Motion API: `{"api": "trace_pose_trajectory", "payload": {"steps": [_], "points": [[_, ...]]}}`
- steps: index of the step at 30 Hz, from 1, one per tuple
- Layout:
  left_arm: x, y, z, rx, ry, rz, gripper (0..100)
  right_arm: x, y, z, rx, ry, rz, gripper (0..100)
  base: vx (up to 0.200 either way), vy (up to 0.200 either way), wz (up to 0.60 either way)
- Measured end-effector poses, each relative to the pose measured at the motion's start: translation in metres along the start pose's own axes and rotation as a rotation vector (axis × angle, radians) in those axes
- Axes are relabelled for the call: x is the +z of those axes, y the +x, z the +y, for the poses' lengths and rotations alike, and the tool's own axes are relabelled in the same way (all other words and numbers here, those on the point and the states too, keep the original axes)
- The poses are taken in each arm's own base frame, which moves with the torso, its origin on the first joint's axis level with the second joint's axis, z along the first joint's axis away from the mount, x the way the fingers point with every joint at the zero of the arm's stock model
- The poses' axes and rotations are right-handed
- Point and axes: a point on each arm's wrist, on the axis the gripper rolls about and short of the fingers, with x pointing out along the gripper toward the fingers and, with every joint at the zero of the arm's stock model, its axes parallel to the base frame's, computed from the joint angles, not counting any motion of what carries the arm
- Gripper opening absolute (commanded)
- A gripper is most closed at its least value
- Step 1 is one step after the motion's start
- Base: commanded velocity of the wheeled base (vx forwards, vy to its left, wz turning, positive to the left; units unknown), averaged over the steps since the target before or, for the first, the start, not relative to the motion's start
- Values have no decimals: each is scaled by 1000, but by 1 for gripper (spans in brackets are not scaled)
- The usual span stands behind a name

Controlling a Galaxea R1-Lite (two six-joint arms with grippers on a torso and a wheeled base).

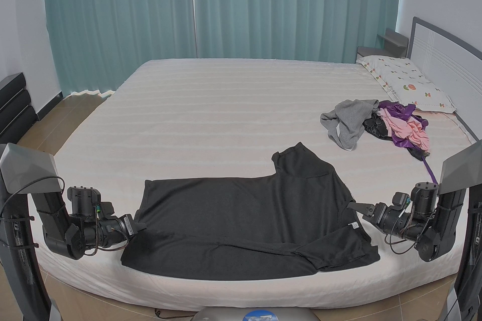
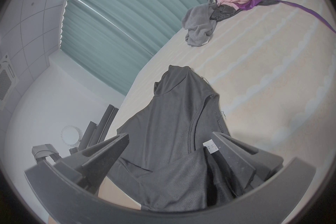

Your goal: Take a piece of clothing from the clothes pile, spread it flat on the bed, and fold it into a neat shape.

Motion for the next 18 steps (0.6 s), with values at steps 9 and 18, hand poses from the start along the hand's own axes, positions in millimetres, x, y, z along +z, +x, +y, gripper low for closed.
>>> {"api": "trace_pose_trajectory", "payload": {"steps": [9,18], "points": [[-6,-4,1,-2,-2,-10,0,-14,6,-11,66,-94,107,100,0,0,0],[-8,-4,2,1,-10,-3,0,-23,10,-22,58,-121,146,100,0,0,0]]}}
